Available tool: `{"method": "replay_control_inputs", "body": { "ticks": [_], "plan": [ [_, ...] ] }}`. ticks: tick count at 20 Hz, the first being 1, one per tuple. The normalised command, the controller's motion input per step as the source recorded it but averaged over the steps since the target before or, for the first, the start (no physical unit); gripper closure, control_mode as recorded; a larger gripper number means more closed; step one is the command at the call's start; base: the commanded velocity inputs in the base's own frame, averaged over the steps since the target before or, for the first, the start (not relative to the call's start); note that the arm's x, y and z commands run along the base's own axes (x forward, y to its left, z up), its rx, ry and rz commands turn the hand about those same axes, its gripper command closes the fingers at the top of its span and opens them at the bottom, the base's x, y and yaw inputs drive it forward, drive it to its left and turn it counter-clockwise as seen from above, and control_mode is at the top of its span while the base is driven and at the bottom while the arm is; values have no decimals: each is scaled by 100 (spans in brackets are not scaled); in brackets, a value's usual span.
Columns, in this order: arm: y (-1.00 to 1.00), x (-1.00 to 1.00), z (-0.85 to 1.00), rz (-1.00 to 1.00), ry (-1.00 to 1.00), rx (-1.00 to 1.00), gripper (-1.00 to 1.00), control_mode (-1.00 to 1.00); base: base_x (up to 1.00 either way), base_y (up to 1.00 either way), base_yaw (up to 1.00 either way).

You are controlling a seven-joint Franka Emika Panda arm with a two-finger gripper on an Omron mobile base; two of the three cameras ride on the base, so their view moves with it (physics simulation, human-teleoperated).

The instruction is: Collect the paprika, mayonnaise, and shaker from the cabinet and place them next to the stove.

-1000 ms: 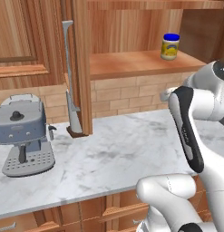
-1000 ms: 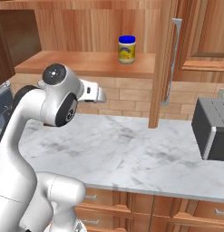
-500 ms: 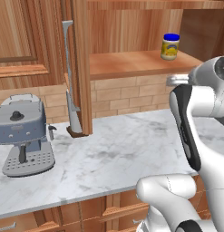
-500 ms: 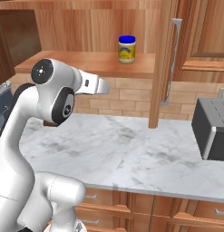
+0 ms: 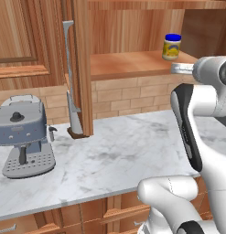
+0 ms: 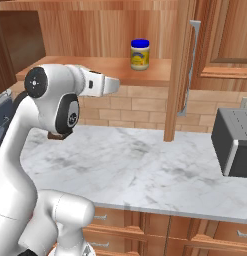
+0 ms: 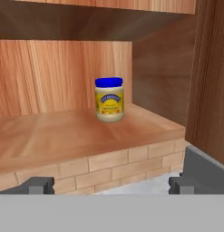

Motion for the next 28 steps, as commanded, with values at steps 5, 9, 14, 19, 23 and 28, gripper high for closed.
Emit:
{"method": "replay_control_inputs", "body": {
  "ticks": [5, 9, 14, 19, 23, 28],
  "plan": [
    [-7, 0, 19, 0, -18, 0, -100, -100, 0, 0, 0],
    [0, 5, 18, 0, -12, 0, -100, -100, 0, 0, 0],
    [0, 15, 6, 0, -3, 0, -100, -100, 0, 0, 0],
    [0, 13, 0, 0, 2, 0, -100, -100, 0, 0, 0],
    [-2, 40, 0, 0, 11, 1, -100, -100, 0, 0, 0],
    [0, 38, 1, 0, 3, 0, -100, -100, 0, 0, 0]
  ]
}}
